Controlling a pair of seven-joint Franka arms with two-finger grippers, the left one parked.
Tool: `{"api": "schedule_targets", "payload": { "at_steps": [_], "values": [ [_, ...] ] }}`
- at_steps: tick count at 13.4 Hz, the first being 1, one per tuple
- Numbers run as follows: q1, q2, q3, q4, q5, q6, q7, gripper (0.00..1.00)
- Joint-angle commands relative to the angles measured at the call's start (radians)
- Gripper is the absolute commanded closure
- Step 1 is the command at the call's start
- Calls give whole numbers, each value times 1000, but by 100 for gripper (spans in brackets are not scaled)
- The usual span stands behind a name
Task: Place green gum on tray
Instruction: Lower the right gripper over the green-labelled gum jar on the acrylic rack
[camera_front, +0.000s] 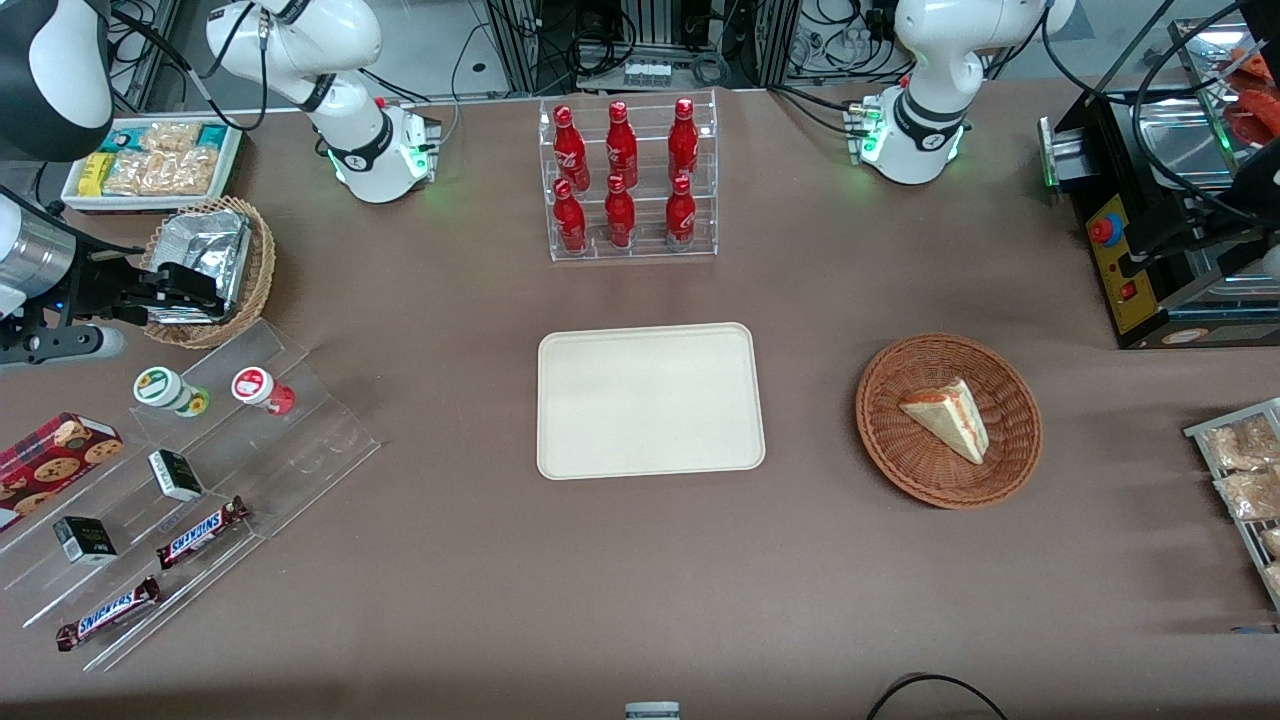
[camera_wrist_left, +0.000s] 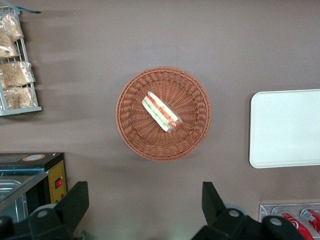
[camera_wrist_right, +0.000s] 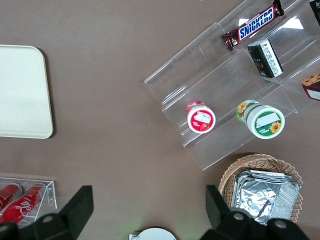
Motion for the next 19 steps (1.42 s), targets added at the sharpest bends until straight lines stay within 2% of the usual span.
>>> {"api": "schedule_targets", "payload": {
  "at_steps": [1,5,7,9,17,19],
  "values": [
    [6,18,-6,32,-13,13,-2,0],
    [-15,24,-15,8,-25,23,-16,0],
    [-50,24,-15,-36,-28,79,-54,0],
    [-92,25,-15,-79,-28,110,-178,0],
    [-214,25,-15,-276,-28,418,-846,0],
    [-247,28,-15,-332,-28,509,-968,0]
  ]
}}
